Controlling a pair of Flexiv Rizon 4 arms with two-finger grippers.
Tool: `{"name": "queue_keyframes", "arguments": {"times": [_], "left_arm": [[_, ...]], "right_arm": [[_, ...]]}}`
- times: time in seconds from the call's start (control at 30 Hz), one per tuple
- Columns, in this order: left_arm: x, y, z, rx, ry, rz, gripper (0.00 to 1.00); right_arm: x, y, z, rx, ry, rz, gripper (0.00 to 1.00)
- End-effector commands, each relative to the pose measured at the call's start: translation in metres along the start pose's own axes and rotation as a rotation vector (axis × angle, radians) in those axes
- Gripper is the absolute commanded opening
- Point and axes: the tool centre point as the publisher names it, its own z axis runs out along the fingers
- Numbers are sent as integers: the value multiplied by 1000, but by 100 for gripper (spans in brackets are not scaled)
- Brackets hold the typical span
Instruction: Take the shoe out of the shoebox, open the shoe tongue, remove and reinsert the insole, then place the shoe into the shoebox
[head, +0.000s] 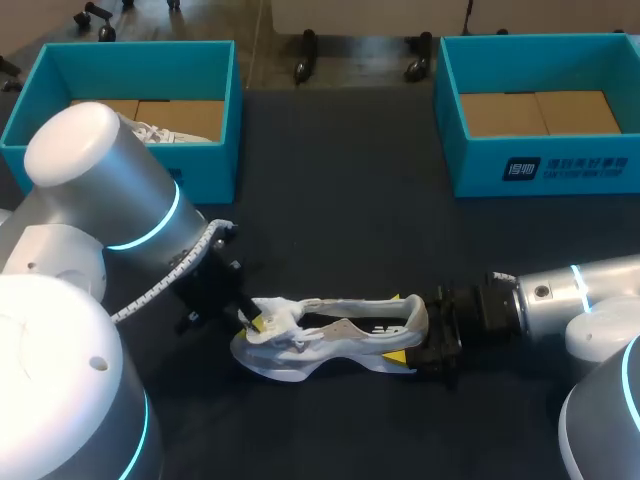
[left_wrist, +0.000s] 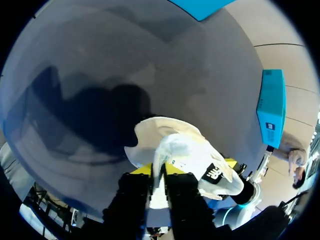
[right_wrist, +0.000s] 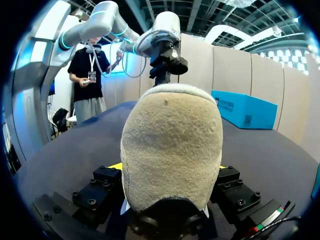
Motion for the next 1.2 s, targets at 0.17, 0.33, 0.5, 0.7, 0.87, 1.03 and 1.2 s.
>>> {"name": "queue_keyframes", "arguments": {"times": [0.17,0.33,0.5,0.7,0.87,1.03,1.2], "left_arm": [[5,7,-20,31,-4,40,48],[10,18,-50,76,21,113,85],[25,28,-78,60,52,214,93],[47,40,-93,-20,14,370,73],[67,52,-104,-21,-51,524,0],[80,62,-114,-22,-120,748,0],[84,73,-119,-110,-152,1034,0]], "right_arm": [[-1,-3,3,4,1,1,0],[-1,-3,3,4,1,1,0],[-1,-3,3,4,1,1,0],[-1,-3,3,4,1,1,0],[-1,-3,3,4,1,1,0],[-1,-3,3,4,1,1,0],[-1,-3,3,4,1,1,0]]}}
